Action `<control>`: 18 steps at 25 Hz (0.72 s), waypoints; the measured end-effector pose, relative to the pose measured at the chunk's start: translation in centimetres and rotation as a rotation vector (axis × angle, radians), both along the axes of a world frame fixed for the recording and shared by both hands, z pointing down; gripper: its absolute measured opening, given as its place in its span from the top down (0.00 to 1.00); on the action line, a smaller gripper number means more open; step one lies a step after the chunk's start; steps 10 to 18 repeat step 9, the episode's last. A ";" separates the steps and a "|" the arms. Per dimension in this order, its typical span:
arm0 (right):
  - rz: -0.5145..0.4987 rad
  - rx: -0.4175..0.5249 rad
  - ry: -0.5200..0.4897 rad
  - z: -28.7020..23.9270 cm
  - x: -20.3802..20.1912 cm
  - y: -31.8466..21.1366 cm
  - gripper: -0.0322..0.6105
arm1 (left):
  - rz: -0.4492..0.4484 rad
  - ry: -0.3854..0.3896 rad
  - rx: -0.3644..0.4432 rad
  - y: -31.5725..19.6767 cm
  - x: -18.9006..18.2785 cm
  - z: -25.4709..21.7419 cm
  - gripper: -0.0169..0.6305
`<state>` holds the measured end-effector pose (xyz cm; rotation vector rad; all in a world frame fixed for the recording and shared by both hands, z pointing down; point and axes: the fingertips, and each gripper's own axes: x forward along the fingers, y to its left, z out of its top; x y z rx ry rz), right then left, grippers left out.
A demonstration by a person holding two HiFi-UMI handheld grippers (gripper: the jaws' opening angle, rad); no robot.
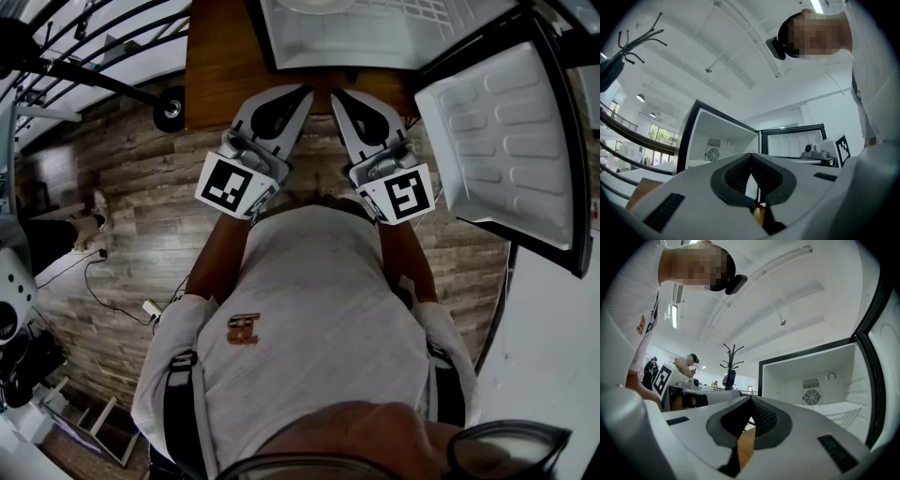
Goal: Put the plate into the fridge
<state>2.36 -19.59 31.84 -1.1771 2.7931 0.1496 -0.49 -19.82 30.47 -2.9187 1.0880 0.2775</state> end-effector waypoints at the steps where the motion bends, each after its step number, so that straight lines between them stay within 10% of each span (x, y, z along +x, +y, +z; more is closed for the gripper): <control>1: 0.001 -0.001 0.003 0.0 0.0 0.0 0.90 | 0.002 -0.002 0.002 0.0 0.1 0.0 0.95; 18: 0.005 -0.003 0.025 0.2 0.0 0.1 0.90 | 0.002 0.005 0.007 -0.1 0.0 0.1 0.95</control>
